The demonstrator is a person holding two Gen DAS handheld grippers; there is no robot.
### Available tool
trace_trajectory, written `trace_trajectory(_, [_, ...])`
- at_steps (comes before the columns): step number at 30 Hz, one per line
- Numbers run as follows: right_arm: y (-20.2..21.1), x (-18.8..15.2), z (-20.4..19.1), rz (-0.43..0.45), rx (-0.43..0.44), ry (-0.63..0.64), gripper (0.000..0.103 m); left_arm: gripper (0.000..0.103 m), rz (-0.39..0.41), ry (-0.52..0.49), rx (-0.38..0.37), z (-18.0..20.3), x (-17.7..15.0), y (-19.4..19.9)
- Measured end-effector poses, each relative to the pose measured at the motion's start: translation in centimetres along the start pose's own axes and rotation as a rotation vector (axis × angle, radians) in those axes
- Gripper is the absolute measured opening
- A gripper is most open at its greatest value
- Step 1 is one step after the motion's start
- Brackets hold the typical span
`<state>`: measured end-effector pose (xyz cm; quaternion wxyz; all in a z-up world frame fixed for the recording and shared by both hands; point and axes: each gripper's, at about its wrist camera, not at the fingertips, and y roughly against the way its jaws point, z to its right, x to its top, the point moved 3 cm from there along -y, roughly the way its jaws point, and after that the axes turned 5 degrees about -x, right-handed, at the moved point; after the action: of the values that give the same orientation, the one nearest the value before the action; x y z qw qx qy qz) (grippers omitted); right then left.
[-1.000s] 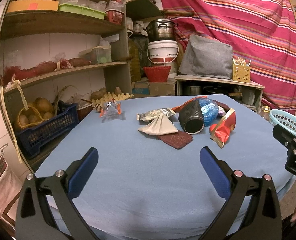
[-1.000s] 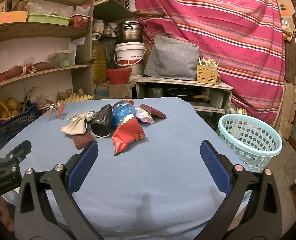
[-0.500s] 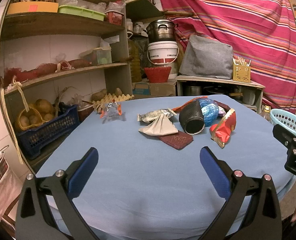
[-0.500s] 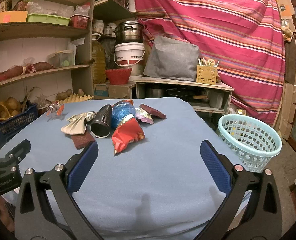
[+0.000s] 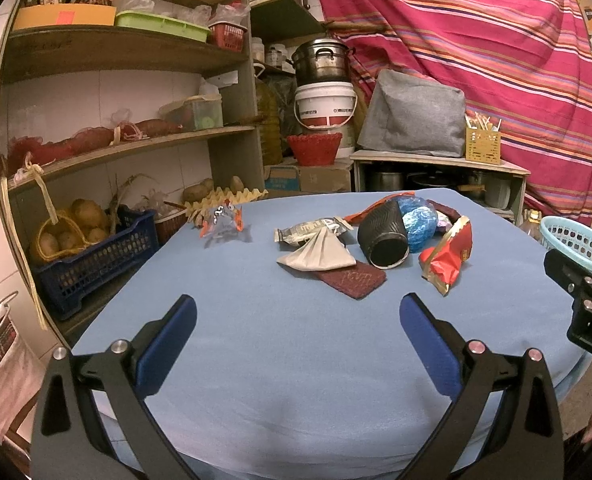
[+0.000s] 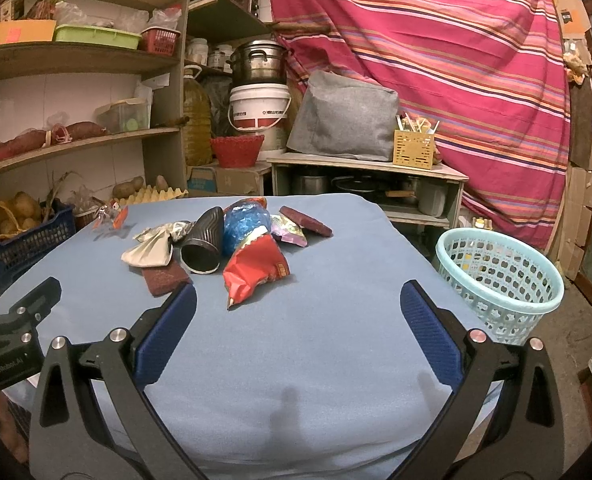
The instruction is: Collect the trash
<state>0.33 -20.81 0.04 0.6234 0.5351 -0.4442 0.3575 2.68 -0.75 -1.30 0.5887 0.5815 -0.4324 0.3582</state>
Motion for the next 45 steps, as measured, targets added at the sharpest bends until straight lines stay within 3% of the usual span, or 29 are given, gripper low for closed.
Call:
trace_trajectory(36, [0.0, -0.1, 0.0, 0.001, -0.001, 0.006, 0.099, 0.099, -0.003, 0.001, -0.001, 0.1, 0.0, 0.0])
trace_trajectory(45, [-0.1, -0.3, 0.0, -0.002, -0.001, 0.003, 0.099, 0.099, -0.011, 0.001, 0.003, -1.3, -0.3, -0.3])
